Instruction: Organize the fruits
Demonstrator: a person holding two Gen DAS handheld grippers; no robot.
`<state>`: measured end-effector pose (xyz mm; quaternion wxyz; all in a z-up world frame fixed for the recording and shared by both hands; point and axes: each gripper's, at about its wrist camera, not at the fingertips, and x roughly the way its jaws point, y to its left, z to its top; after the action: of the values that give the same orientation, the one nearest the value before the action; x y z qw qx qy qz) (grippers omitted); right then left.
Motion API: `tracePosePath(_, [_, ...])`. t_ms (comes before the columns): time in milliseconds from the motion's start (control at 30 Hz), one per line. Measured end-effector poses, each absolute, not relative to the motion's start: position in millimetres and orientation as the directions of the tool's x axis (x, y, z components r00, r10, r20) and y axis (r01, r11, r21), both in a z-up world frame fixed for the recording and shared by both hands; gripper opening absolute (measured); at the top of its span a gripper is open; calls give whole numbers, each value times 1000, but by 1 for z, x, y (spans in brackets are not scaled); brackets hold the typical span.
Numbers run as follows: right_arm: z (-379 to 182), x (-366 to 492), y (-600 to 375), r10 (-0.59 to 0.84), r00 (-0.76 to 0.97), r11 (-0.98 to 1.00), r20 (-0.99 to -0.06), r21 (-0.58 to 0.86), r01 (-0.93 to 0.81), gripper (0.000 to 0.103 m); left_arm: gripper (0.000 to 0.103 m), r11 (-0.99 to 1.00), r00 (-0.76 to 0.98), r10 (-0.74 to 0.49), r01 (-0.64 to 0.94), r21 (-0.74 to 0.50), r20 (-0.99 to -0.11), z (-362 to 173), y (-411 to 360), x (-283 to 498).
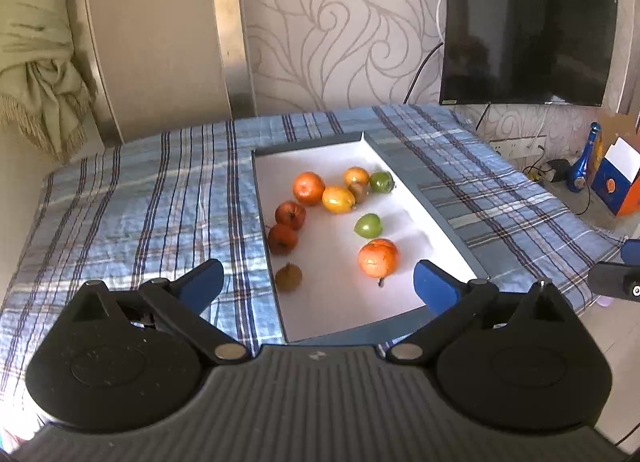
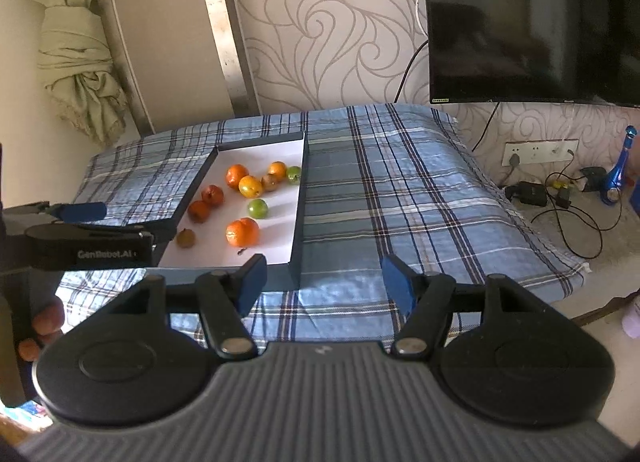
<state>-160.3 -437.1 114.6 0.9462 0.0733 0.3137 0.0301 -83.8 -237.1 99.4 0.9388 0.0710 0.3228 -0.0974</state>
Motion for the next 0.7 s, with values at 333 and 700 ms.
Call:
tracePosePath(333, [113,-156,-436,105,786,991,-610,132,-30,66,102,973,763,-133,222,63,-632,93,-240,-81])
tracePosePath(700, [111,-159,-442,103,782,991,-615,135,-24,66,102,971,772,-132,226,75,-622,93,-249,-85])
